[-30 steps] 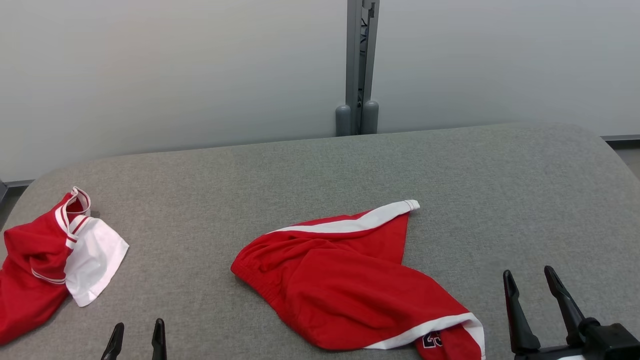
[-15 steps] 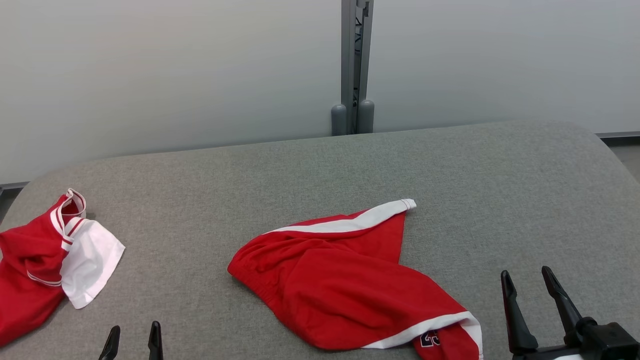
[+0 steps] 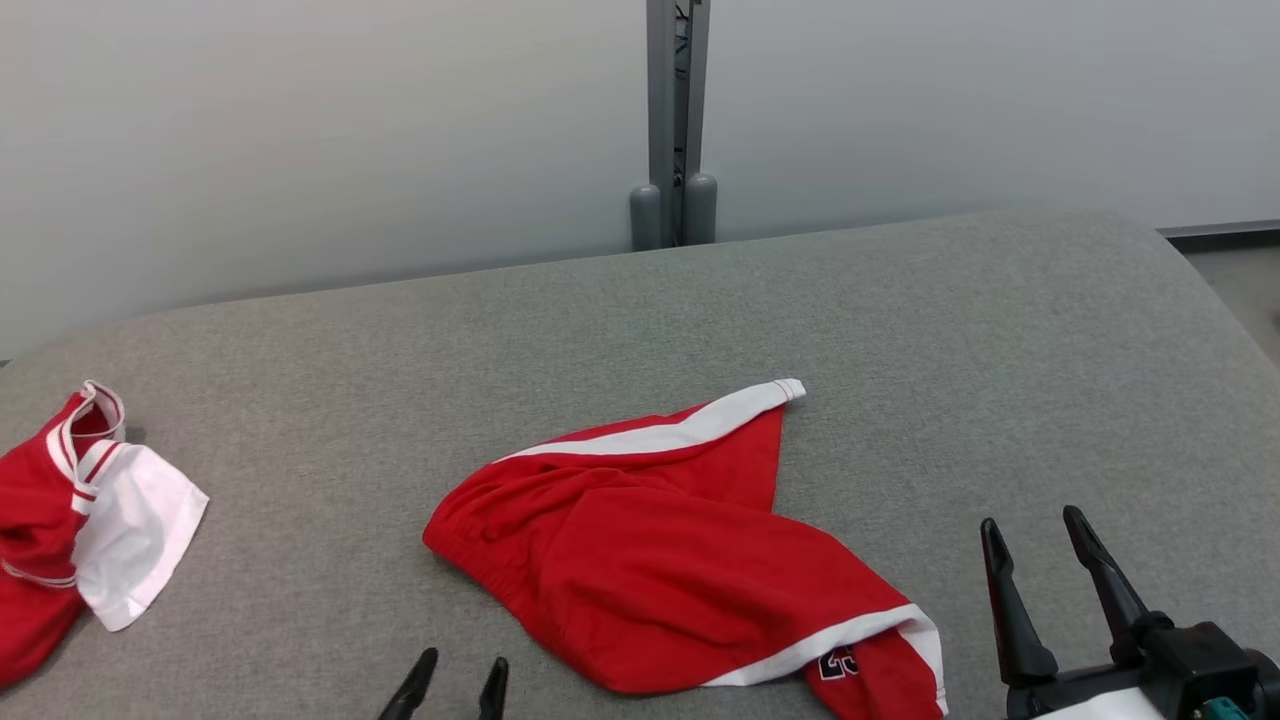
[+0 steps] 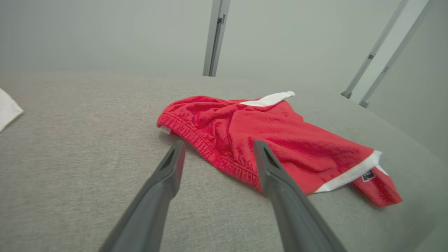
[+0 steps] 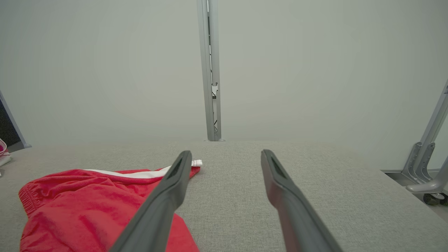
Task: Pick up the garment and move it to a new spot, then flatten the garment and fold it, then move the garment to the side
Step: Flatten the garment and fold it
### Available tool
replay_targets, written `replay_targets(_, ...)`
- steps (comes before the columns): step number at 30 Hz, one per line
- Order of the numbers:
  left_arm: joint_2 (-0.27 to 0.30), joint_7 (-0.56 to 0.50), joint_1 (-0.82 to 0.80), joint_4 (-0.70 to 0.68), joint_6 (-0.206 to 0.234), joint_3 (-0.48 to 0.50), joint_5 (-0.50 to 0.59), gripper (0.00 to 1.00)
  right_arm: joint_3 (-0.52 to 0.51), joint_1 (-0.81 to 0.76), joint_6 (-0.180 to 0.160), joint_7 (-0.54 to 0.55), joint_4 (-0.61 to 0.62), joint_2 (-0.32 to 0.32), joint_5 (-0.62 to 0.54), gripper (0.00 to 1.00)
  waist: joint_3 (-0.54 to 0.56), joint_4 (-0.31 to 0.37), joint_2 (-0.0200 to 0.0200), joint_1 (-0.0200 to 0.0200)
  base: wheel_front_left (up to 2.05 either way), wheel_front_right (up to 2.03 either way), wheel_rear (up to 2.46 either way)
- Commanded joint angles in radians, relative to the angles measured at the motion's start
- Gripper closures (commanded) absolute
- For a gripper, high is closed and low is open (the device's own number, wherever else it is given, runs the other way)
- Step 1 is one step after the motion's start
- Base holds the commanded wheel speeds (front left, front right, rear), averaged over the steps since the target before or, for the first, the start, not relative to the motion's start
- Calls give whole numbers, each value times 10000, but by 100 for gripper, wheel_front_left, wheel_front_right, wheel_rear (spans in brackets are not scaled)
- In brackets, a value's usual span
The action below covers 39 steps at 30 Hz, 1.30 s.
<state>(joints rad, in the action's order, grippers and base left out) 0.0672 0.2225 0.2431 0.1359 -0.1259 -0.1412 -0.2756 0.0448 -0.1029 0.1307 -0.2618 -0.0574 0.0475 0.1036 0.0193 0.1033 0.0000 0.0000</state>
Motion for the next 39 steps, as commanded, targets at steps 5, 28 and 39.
replay_targets(5, 510, -598, -1156, 1287, -44, -2068, -1261, 0, 152, 359, 1, -51, 55, 58, -170, 0, -479, 598, 0, 0, 0, 0, 0)
replay_targets(28, 1324, 296, -3758, 3402, -44, -4390, -4209, 100, -7, 672, 1, -49, 234, 54, 233, 0, -1398, 1550, 0, 0, 0, 0, 0)
replay_targets(39, 2798, -1756, -3871, 660, 30, -4798, -4708, 100, 60, 724, 1, -49, 107, 55, 376, 0, -1274, 1492, 0, 0, 0, 0, 0)
